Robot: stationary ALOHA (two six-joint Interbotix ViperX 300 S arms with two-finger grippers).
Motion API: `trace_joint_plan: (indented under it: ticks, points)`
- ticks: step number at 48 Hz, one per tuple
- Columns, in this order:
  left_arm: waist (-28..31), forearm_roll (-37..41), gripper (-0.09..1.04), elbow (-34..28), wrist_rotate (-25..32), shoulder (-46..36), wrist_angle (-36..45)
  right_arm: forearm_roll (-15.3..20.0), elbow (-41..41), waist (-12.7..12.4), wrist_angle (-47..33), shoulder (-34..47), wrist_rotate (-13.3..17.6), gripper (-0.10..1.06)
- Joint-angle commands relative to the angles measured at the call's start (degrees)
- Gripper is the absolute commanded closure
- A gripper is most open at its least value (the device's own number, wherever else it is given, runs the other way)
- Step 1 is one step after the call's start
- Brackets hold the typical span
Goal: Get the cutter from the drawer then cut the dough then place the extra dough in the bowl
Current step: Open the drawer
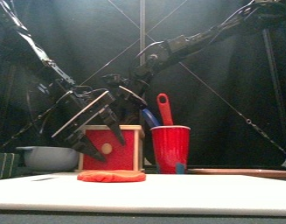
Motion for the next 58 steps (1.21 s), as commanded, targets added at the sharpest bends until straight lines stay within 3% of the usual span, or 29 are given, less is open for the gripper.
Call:
trace_joint_plan:
  ticks: [1, 9, 38, 58]
  points:
    - [0.2, 0.0, 0.26, -1.2, 0.0, -0.6, 0.1, -0.1, -0.9, -0.3, 0.5, -1.5, -0.1, 0.94]
    - [-0.7, -1.8, 0.44, -1.1, 0.0, -0.6, 0.4, -1.1, -0.4, -0.2, 1.4, -1.5, 0.0, 0.94]
    - [-12.7, -11.0, 0.44, -0.6, 0.0, -0.6, 0.3, -1.0, 0.2, -0.3, 1.4, -1.6, 0.1, 0.94]
    - [-16.5, -14.4, 0.44, -0.4, 0.1, -0.7, 0.0, -0.7, 0.2, -0.4, 1.1, -1.6, 0.2, 0.94]
